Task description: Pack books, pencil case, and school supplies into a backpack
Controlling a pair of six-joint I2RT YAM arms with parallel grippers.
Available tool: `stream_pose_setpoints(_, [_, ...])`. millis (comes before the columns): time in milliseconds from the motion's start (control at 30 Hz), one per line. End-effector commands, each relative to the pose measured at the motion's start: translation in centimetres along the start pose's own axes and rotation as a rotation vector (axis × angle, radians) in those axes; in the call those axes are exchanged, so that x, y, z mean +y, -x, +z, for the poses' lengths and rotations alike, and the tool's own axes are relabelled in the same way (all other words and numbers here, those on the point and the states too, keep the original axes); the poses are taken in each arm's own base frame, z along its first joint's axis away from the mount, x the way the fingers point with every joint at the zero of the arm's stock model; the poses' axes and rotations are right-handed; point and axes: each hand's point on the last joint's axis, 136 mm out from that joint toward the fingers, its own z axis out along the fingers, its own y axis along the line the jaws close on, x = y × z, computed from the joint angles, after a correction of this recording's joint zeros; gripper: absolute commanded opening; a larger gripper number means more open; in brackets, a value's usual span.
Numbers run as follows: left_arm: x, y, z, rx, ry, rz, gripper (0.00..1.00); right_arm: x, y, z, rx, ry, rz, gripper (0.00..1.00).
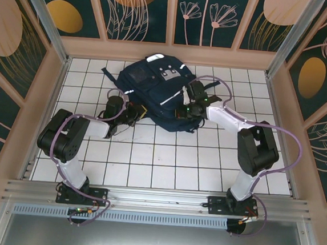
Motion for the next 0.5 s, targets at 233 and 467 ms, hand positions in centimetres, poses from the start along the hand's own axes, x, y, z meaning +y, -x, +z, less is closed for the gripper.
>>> stream_pose_setpoints(233, [0.4, 2.4, -1.2, -0.065, 0.038, 0.082, 0.0, -8.1, 3.2, -2.6, -0.052, -0.501, -0.122, 0.0])
stream_pose_setpoints(467, [0.6, 5.4, -1.1, -0.124, 0.078, 0.126, 0.0, -5.9, 0.4, -0.7, 0.03, -0.472, -0.269, 0.0])
